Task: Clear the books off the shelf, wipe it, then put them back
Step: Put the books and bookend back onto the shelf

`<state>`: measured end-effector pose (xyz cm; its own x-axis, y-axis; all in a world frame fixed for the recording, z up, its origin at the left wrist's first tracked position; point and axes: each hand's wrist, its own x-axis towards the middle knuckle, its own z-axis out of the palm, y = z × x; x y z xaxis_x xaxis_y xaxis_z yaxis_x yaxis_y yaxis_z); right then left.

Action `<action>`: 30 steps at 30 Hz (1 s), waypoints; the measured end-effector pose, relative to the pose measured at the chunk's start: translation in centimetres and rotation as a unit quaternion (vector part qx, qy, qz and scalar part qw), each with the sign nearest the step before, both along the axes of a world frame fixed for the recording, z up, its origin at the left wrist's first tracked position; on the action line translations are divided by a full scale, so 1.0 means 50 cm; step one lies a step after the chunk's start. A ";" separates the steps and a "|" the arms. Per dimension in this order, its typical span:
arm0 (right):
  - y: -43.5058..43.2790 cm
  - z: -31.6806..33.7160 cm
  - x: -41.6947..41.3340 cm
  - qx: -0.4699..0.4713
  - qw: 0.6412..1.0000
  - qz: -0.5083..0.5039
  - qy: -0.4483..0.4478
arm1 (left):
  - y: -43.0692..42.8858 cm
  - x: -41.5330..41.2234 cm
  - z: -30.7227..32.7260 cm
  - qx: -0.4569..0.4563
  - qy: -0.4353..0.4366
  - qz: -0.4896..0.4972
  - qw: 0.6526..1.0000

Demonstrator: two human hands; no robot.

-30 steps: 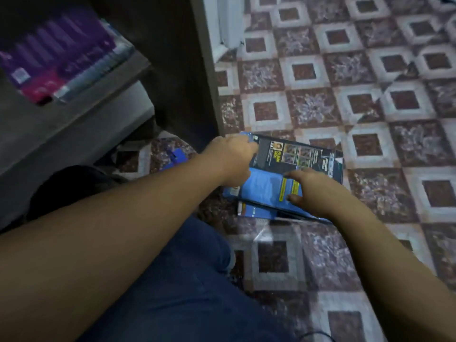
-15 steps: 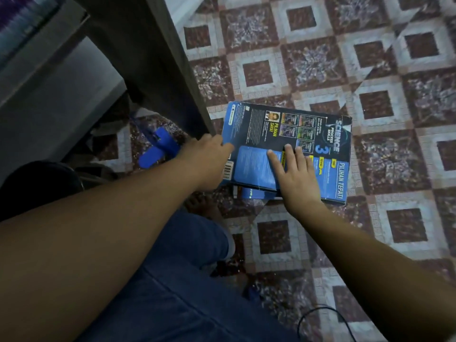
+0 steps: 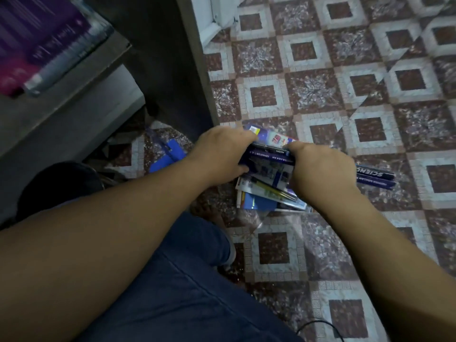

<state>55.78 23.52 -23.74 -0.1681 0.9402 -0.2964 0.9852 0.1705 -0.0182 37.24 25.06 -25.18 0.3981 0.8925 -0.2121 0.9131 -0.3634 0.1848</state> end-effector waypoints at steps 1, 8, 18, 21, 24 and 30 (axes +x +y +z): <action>-0.009 0.034 -0.007 -0.010 1.000 0.005 0.010 | -0.005 -0.004 0.023 0.008 -0.004 0.006 1.000; -0.086 0.191 -0.090 -0.006 0.991 0.120 0.064 | -0.097 -0.112 0.178 -0.005 0.034 0.026 0.999; -0.081 0.337 -0.426 0.108 0.933 0.314 0.138 | -0.325 -0.415 0.424 0.185 0.160 0.260 0.934; -0.094 0.404 -0.556 0.217 0.887 0.364 0.182 | -0.400 -0.489 0.476 0.285 0.147 0.362 0.875; -0.108 0.436 -0.677 0.307 0.825 0.411 0.235 | -0.452 -0.551 0.496 0.358 0.163 0.439 0.808; -0.109 0.335 -0.851 0.387 0.746 0.475 0.261 | -0.480 -0.652 0.392 0.330 0.219 0.528 0.751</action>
<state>13.24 18.09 -6.99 -0.7708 0.1787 0.6115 0.3062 0.9457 0.1095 4.65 1.04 -5.56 -0.5853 0.6292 0.5115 0.6772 0.7262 -0.1185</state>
